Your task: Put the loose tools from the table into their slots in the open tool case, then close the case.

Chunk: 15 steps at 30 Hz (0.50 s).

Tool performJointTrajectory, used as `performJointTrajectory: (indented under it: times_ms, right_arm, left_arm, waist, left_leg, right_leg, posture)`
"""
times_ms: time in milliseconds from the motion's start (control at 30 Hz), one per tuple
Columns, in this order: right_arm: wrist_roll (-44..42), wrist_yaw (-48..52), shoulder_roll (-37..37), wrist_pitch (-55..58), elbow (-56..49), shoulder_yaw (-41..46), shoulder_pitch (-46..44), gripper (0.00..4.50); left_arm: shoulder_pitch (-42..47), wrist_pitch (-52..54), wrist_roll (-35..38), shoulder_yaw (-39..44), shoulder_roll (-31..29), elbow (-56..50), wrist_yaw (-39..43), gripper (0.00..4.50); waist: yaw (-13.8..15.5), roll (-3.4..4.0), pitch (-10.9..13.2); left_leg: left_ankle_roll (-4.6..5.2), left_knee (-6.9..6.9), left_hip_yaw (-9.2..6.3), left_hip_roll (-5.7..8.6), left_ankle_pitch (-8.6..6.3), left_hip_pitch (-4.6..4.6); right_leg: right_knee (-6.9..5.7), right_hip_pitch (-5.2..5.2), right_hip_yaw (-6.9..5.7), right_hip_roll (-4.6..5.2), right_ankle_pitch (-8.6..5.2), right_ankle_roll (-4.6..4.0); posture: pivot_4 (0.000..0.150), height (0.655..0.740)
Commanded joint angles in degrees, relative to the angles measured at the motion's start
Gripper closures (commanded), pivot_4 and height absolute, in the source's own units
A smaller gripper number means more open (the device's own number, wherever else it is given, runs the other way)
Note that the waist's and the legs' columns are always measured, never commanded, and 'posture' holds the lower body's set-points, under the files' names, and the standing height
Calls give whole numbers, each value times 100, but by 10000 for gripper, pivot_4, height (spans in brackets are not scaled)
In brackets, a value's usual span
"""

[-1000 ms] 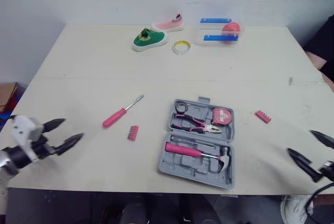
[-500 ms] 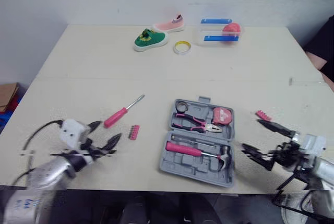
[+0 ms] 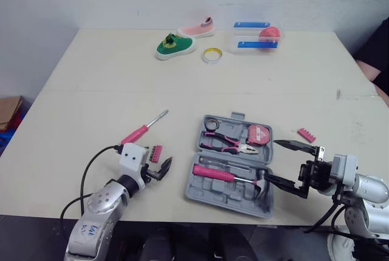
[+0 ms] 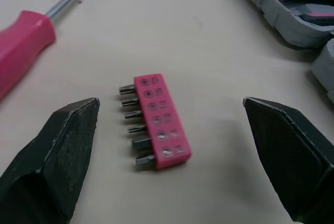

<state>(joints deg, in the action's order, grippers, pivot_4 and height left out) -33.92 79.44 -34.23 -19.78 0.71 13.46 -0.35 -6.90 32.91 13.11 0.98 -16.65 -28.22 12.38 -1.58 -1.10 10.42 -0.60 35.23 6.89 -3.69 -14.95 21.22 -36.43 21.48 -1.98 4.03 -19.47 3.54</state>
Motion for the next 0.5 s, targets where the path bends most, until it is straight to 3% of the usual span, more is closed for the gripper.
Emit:
performJointTrajectory:
  times_ms: [33,300,400,500]
  right_arm:
    - [-88,4,-68,59,-339,-38,13,0]
    - [-54,-270,-159,308,-673,-16,106,0]
    - [-63,-484,-230,497,-834,44,133,0]
    - [-47,-595,-252,553,-896,71,187,0]
  left_arm:
    - [-26,23,-92,-93,78,-12,-84,327]
    - [-191,155,-293,-265,159,1,-219,327]
    - [-113,273,-242,-243,442,69,-424,327]
    - [-149,428,-341,-235,533,56,-566,9400]
  waist:
    - [5,0,0]
    - [8,0,-1]
    - [11,1,-1]
    - [17,0,-2]
  left_leg:
    - [0,3,-1,0,1,0]
    - [1,9,-2,2,2,0]
    - [1,9,-2,2,2,-1]
    - [3,11,-3,3,3,-1]
  right_leg:
    - [-2,1,-1,0,0,0]
    - [-3,-2,1,4,0,-1]
    - [-4,-2,1,4,0,-2]
    - [-4,-3,0,5,0,-3]
  posture:
    - [1500,7400]
    - [1500,7400]
    - [1500,7400]
    - [1500,7400]
